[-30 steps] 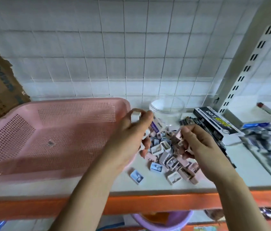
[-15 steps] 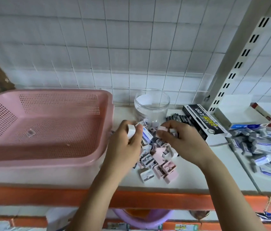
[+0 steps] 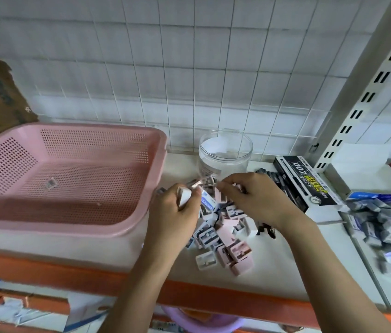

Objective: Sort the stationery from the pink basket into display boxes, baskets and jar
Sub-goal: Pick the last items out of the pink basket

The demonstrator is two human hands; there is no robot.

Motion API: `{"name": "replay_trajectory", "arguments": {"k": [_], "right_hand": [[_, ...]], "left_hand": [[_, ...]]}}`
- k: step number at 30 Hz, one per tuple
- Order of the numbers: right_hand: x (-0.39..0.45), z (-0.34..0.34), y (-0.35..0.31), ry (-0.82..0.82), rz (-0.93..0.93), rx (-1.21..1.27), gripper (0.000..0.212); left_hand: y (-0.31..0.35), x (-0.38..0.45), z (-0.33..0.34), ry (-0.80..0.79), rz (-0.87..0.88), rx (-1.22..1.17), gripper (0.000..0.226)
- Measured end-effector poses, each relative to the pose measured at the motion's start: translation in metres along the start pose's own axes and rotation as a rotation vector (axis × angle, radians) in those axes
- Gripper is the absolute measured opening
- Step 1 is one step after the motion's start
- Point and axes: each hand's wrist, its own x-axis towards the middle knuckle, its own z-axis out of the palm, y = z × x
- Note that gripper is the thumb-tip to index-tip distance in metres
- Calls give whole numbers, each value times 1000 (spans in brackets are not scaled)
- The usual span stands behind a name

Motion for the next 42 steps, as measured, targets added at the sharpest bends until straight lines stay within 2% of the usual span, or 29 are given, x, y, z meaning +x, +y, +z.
{"name": "replay_trajectory", "arguments": {"k": [6,11,13,15,19,22,26,31,37,42], "right_hand": [[-3,-5,-1,70,46,86,34],[-18,-15,3,259,181,215,51],[-25,-19,4,274,247,264,44],[-33,-23,8,207,290,281,28],[-46,-27,18,185,219,230,9],[-61,-33,24,220,191,207,9],[-84,-35,32,328,231,197,28],[-113,-35,47,414,289,91,2],[-154,-66,84,468,315,85,22],[-168,-124,141,487,294,31,13]], "left_hand": [[1,6,2,24,38,69,36],[13,9,3,-29,-9,-137,31],[20,13,5,-43,-11,-169,30],[27,17,8,-57,21,-155,24],[30,13,19,-120,86,-71,25],[33,3,29,-167,124,-54,25],[38,-3,39,-244,73,-90,28],[42,-16,46,-321,61,-68,24],[66,-31,101,-384,165,-29,25],[107,-37,181,-457,191,25,21]]}}
